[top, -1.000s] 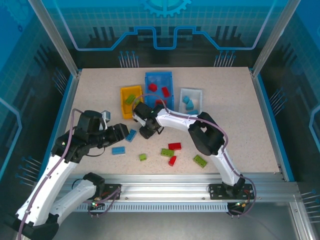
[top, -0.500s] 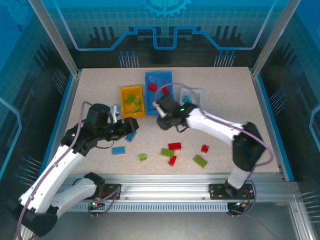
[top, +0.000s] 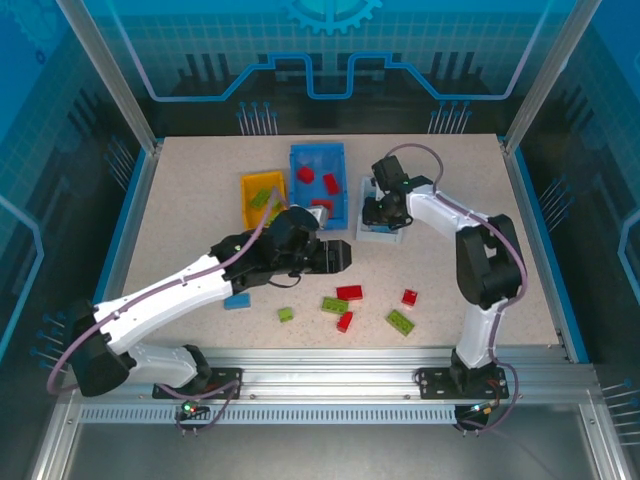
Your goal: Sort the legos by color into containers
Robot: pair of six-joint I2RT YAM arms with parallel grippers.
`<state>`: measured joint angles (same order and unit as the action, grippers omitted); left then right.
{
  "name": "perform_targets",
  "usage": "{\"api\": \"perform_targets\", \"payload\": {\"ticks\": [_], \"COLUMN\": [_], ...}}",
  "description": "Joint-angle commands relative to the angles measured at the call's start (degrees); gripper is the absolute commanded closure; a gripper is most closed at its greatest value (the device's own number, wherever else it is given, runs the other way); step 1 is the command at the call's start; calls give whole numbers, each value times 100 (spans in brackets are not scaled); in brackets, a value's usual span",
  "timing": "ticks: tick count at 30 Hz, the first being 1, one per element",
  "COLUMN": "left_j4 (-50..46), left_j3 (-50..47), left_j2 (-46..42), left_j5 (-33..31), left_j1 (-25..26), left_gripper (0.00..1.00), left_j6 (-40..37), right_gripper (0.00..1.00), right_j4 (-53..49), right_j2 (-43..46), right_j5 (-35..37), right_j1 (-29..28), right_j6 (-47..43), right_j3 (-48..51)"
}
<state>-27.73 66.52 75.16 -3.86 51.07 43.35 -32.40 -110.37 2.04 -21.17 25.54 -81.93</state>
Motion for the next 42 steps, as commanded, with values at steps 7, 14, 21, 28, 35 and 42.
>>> {"api": "perform_targets", "payload": {"ticks": [7,14,21,28,35,42], "left_j4": [153,-259,-920,-1205,-1298,-1256], "left_j3": [108,339,850,1466,1763,1821], "left_j2": [424,836,1779,2931,3646,4057], "left_j5": [-465,-72,121,111,199,363], "left_j1": [263,264,255,246,257,246], "left_gripper": [35,31,29,19,19,23], "left_j6": [-397,-1623,-3961,-5499,-6070,-6042], "right_gripper": [42,47,49,29,21,21], "right_j4": [-157,-194,-160,-20,-626,-851], "right_j2": [64,1073,2824,5338,6983,7210], "right_j5": [-231,-122,-90,-389,-695,-698], "right_j1": [95,64,-145,-282,-256,-247], "right_j6": [232,150,50,624,1141,1225], "right_j3": [-249,33,918,2751,3451,3364]}}
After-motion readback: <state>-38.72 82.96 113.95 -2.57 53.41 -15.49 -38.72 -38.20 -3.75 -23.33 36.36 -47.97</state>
